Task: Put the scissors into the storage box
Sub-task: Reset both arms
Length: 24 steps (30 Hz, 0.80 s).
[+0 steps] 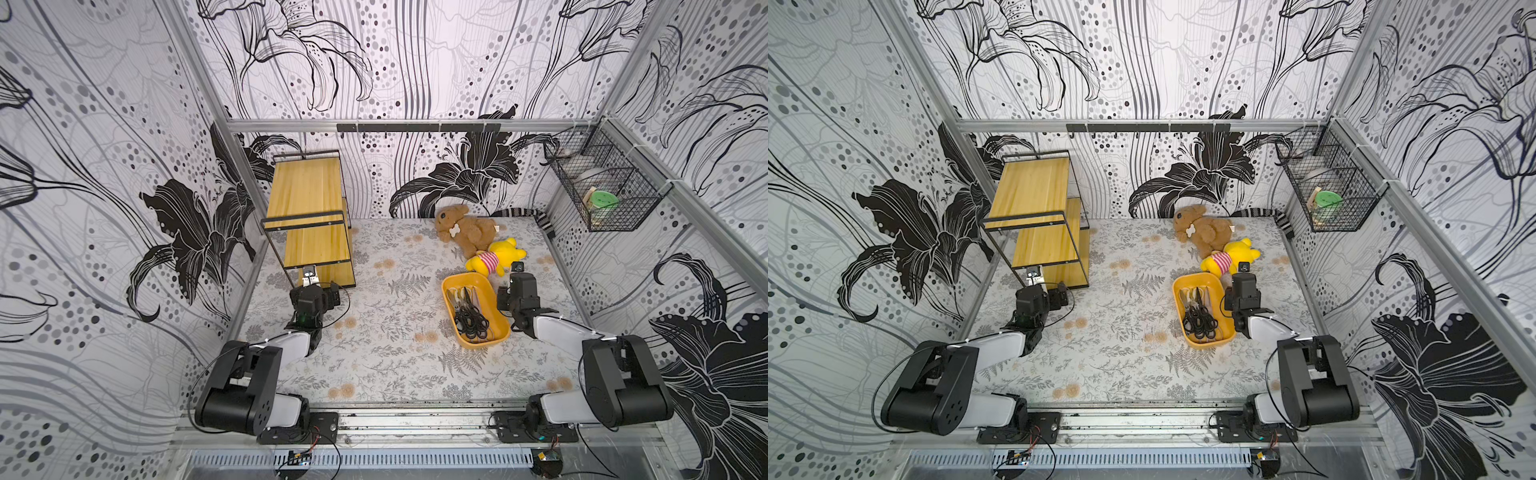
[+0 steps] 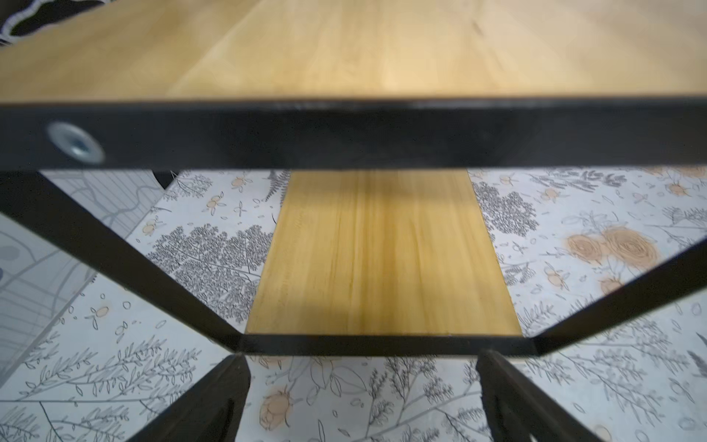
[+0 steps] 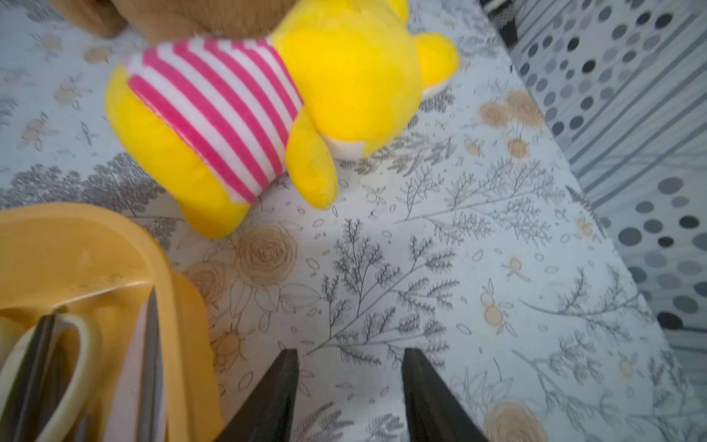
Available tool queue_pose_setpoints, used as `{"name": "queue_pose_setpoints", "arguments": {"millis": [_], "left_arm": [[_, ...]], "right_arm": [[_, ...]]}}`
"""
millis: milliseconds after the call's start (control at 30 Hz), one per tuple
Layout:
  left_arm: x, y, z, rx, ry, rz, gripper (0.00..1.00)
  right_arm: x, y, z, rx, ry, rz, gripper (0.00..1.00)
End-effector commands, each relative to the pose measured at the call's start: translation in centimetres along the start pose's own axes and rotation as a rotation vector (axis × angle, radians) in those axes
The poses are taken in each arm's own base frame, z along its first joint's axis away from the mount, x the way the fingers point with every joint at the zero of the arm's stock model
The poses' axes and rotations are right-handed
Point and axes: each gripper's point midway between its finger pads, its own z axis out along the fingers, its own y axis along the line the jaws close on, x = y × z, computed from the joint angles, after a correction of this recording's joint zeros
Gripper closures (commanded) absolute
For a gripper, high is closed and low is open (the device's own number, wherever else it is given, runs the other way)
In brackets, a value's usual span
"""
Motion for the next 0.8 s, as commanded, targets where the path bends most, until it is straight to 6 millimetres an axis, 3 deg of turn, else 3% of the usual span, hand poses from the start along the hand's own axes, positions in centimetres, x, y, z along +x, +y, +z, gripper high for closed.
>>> {"name": "queue_pose_setpoints", "arguments": {"millis": [0,133,233,367,633,733,767], "left_arm": [[-4.6,-0.9,0.5,0.056,-0.165,-0.036,0.03],[-4.8,-0.5,-0.9,0.071,-0.255,-0.081,0.02],[-4.6,0.5,-2.3,0.051,-0.319,-0.119,0.02],[-4.1,0.7,-3.2,0.065,-0.366,-0.110,0.02],[-4.1,0.5,-3.0,0.072,-0.357,-0.116,0.02],[-4.2,0.5,-3.0,0.072,-0.359,-0.115,0.02],[-4.1,0.5,-3.0,0.072,-0.357,-0.116,0.02]], "right_arm": [[-3.4,1.4,-0.8,-0.073,-0.249,-0.063,0.51],[-4.5,1.7,-1.6,-0.085,-0.370,-0.119,0.52],[-4.1,1.6,-1.2,-0.094,-0.357,-0.106,0.52],[-3.9,1.8,-2.2,-0.140,-0.395,-0.109,0.52],[-2.6,0.6,-2.7,-0.236,-0.454,-0.036,0.48],[-2.8,0.4,-2.3,-0.228,-0.439,-0.030,0.43],[-2.9,0.4,-2.4,-0.230,-0.450,-0.025,0.31]]}}
